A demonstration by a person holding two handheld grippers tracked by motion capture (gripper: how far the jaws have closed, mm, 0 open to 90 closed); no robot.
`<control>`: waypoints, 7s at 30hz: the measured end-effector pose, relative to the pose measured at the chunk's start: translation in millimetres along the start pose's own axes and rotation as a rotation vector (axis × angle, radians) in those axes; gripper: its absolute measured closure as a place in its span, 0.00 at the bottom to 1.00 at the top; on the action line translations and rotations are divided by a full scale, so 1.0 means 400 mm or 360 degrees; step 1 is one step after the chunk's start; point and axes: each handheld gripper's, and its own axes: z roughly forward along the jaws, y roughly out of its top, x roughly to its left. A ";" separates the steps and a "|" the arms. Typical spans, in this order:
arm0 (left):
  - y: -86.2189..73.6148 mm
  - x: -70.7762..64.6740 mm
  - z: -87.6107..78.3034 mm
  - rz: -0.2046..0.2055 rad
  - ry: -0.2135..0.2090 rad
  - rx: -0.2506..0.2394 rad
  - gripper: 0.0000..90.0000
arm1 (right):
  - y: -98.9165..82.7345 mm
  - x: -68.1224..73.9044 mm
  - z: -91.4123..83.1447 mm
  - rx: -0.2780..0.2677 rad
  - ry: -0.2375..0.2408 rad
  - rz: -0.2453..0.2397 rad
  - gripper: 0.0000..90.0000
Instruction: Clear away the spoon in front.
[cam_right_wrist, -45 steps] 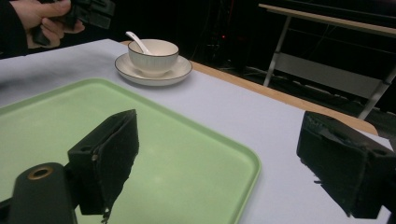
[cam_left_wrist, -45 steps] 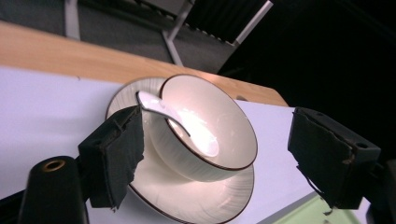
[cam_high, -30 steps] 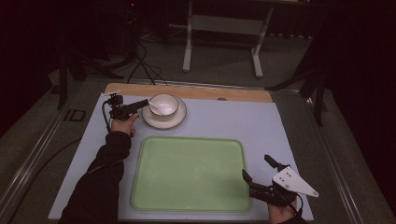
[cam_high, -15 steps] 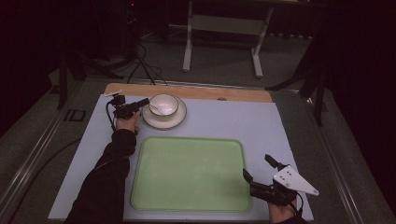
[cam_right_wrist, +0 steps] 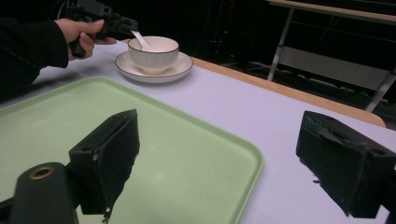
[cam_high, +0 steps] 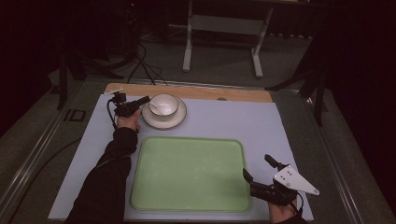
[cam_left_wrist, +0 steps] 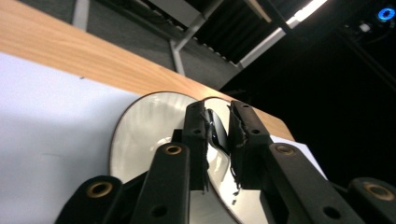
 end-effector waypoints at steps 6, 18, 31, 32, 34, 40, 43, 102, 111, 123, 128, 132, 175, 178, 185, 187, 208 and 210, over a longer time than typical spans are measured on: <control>0.007 -0.033 -0.004 0.0064 -0.0041 0.0027 0.93 | 0.001 0.000 0.000 -0.0002 0.0002 0.0000 0.15; 0.032 -0.094 -0.008 0.0208 0.0025 -0.0002 0.95 | 0.001 0.000 -0.002 -0.0012 0.0006 0.0002 0.15; 0.090 -0.149 -0.080 0.0310 -0.0008 0.0023 0.95 | 0.001 0.001 0.001 -0.0006 0.0008 0.0004 0.15; 0.092 -0.154 -0.086 0.0320 -0.0010 0.0027 0.95 | 0.001 0.001 0.001 -0.0004 0.0009 0.0004 0.15; 0.095 -0.164 -0.097 0.0339 -0.0027 0.0042 0.95 | 0.001 0.001 0.002 0.0000 0.0009 0.0009 0.15; 0.104 -0.189 -0.126 0.0379 -0.0059 0.0083 0.95 | 0.001 0.002 0.003 0.0001 0.0010 0.0007 0.15; 0.110 -0.203 -0.143 0.0393 -0.0079 0.0104 0.95 | 0.001 0.003 0.004 0.0001 0.0013 0.0009 0.15; -0.004 -0.325 -0.328 0.0849 -0.0598 0.0877 0.95 | 0.003 0.008 0.009 -0.0005 0.0014 -0.0004 0.15; -0.042 -0.332 -0.313 0.0914 -0.0625 0.0997 0.95 | 0.003 0.009 0.008 -0.0007 0.0013 -0.0008 0.15; -0.123 -0.331 -0.277 0.0955 -0.0697 0.1338 0.94 | 0.004 0.009 0.008 -0.0008 0.0014 -0.0017 0.15; -0.149 -0.326 -0.263 0.0946 -0.0741 0.1438 0.94 | 0.003 0.009 0.009 -0.0007 0.0014 -0.0013 0.15; -0.167 -0.317 -0.250 0.0926 -0.0749 0.1479 0.94 | 0.003 0.009 0.010 -0.0006 0.0015 -0.0015 0.15; -0.286 -0.156 -0.114 0.0762 -0.0600 0.1171 0.68 | 0.001 0.007 0.015 0.0020 0.0038 -0.0002 0.15; -0.292 -0.154 -0.109 0.0769 -0.0584 0.1155 0.67 | 0.001 0.007 0.015 0.0021 0.0040 0.0000 0.15; -0.299 -0.152 -0.100 0.0810 -0.0500 0.1123 0.66 | 0.000 0.006 0.016 0.0025 0.0048 0.0001 0.15; -0.299 -0.151 -0.099 0.0813 -0.0483 0.1101 0.66 | 0.000 0.007 0.016 0.0026 0.0048 0.0002 0.15; -0.286 -0.151 -0.106 0.0842 -0.0427 0.0953 0.59 | 0.000 0.006 0.017 0.0028 0.0057 0.0004 0.15; -0.282 -0.151 -0.109 0.0842 -0.0417 0.0937 0.59 | 0.000 0.006 0.017 0.0028 0.0058 0.0005 0.15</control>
